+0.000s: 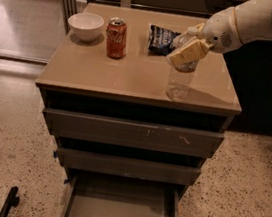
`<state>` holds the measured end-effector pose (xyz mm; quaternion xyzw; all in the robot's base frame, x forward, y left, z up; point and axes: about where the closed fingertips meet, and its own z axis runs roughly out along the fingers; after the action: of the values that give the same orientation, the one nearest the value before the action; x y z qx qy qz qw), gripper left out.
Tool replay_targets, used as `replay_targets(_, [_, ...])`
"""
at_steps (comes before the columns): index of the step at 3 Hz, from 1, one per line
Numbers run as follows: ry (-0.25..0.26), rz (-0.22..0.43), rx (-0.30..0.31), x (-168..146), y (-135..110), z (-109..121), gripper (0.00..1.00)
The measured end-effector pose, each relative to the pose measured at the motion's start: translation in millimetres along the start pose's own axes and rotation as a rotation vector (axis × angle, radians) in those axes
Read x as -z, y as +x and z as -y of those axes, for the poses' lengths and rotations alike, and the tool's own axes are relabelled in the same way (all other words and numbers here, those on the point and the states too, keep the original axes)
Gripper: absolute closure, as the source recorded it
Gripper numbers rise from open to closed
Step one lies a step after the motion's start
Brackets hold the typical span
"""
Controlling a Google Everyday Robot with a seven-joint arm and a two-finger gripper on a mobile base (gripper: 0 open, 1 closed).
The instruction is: Place water bottle into bottom drawer
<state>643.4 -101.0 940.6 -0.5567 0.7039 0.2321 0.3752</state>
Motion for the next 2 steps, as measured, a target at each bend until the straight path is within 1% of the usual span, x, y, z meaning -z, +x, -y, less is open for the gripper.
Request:
replay_targets(1, [0.003, 0.083, 0.045, 27, -5, -49, 1.0])
replay_targets(2, [-0.017, 0.135, 0.029, 56, -1, -110, 1.0])
